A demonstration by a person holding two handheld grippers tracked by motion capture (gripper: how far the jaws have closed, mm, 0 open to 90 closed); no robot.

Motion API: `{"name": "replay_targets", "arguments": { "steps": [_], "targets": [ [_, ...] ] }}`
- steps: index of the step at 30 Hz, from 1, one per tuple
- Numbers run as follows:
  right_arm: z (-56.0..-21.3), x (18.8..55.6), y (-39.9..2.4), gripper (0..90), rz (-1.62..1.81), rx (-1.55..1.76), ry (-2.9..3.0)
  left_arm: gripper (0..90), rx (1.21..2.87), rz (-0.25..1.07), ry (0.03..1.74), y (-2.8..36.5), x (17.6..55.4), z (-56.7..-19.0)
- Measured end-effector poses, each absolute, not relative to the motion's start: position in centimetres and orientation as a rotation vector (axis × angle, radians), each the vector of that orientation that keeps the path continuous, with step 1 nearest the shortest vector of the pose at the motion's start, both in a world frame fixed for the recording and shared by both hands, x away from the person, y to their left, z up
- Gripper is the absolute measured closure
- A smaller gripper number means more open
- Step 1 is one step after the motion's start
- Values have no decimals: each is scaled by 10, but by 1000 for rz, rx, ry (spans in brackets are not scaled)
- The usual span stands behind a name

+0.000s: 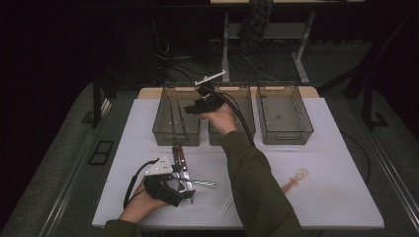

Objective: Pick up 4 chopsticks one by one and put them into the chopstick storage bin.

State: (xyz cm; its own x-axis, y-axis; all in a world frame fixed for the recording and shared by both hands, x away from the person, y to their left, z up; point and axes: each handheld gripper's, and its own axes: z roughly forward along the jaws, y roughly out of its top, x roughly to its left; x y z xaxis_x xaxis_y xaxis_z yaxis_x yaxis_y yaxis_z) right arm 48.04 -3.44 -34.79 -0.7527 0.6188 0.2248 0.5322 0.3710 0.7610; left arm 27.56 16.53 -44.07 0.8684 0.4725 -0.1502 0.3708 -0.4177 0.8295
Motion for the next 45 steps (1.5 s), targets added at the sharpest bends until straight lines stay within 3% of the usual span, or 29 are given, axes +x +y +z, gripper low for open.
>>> {"name": "replay_targets", "arguments": {
  "steps": [8,25,38,45],
  "targets": [
    [-350,458,-69,326,1360,976,2501,0,2050,134,617,165,275,-440],
    [-361,415,-138,299,1444,946,2464,1,2063,142,630,165,276,-441],
    [-374,377,-184,307,1465,917,2454,10,2071,138,638,164,275,-441],
    [-382,355,-209,403,1479,941,2474,11,2075,140,643,165,275,-442]
  ]
}}
